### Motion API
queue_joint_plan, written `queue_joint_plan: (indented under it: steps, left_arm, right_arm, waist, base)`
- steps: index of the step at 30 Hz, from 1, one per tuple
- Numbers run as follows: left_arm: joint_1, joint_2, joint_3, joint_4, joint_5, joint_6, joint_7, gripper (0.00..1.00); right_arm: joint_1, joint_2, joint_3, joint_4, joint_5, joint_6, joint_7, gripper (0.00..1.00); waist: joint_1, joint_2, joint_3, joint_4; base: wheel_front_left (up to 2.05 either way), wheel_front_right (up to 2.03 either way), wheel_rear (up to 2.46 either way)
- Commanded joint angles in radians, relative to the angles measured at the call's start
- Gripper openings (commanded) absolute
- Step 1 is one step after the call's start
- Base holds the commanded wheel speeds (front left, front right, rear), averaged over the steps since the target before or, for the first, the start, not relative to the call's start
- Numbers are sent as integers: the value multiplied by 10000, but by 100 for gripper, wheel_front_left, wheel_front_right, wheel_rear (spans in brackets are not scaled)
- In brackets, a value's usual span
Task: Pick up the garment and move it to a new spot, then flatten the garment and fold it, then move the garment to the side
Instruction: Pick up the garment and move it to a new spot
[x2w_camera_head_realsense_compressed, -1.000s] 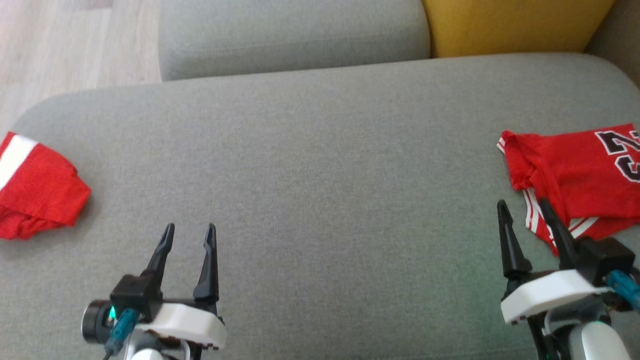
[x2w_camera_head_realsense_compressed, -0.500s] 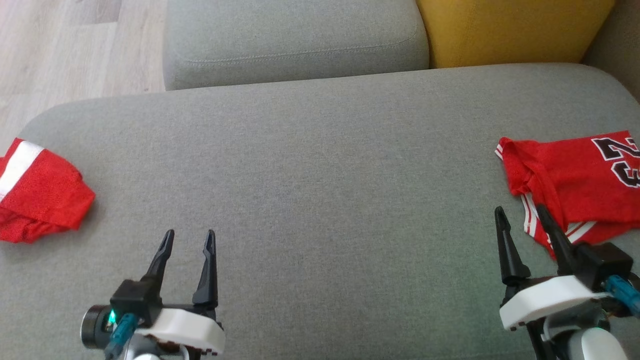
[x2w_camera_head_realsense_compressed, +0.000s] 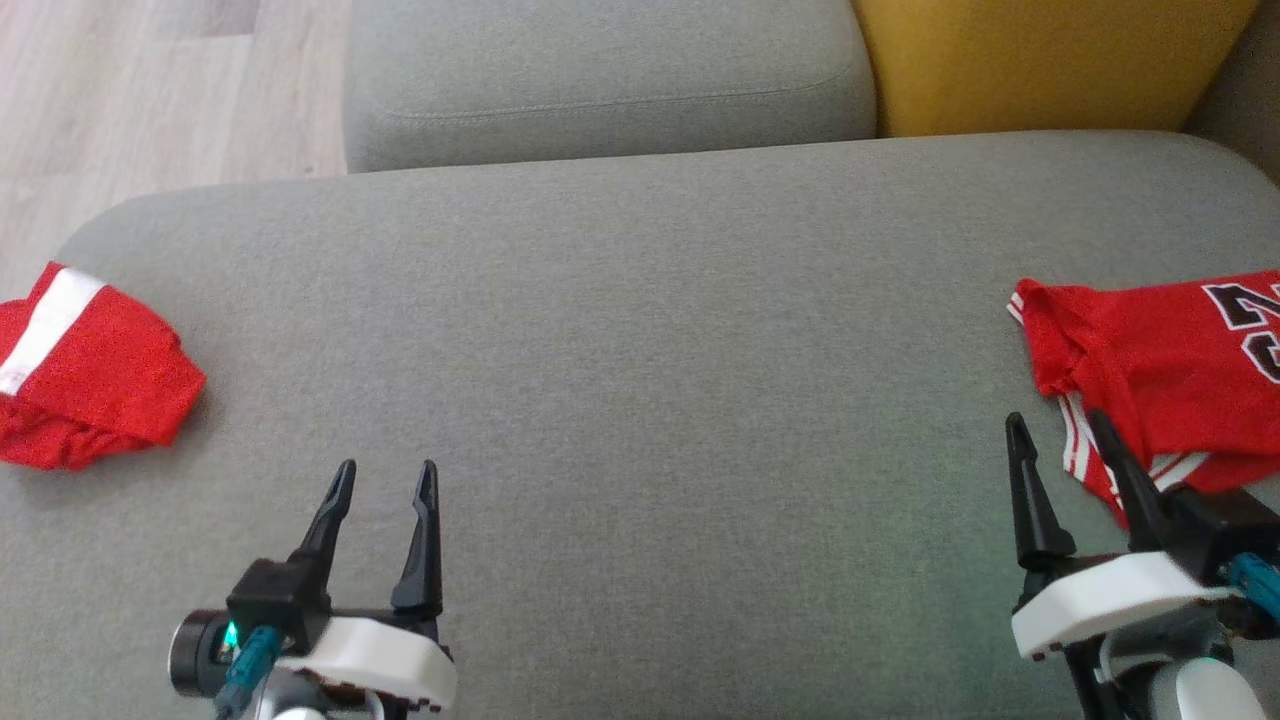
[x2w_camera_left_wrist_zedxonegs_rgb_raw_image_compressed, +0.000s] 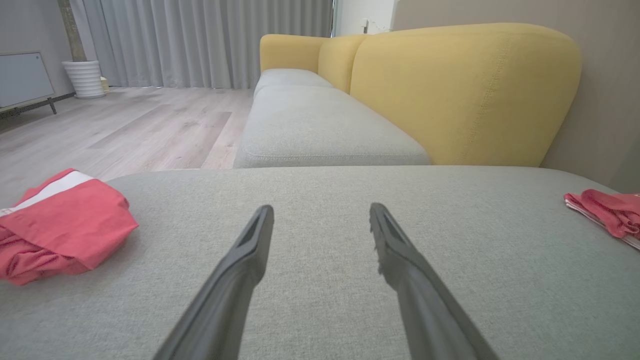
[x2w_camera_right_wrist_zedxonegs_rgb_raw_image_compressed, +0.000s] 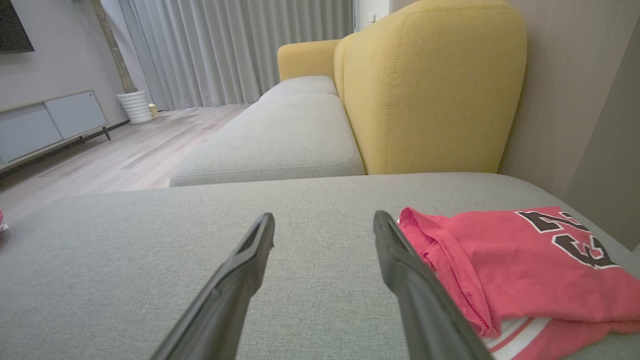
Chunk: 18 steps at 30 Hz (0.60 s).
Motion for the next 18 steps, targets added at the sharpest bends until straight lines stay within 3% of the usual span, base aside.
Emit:
queue_joint_plan:
  steps: [1, 18]
  left_arm:
    - [-545, 162, 336, -323, -24, 51, -7, 100]
    - [-1082, 180, 565, -192, -252, 133, -10, 100]
  right_arm:
    - [-124, -38, 213, -435, 56, 65, -8, 100]
    - [32, -38, 804, -1056, -17, 65, 152, 100]
  waist:
    - [1, -1, 18, 131]
    - [1, -1, -33, 2164]
  base:
    - [0, 0, 0]
    - [0, 0, 0]
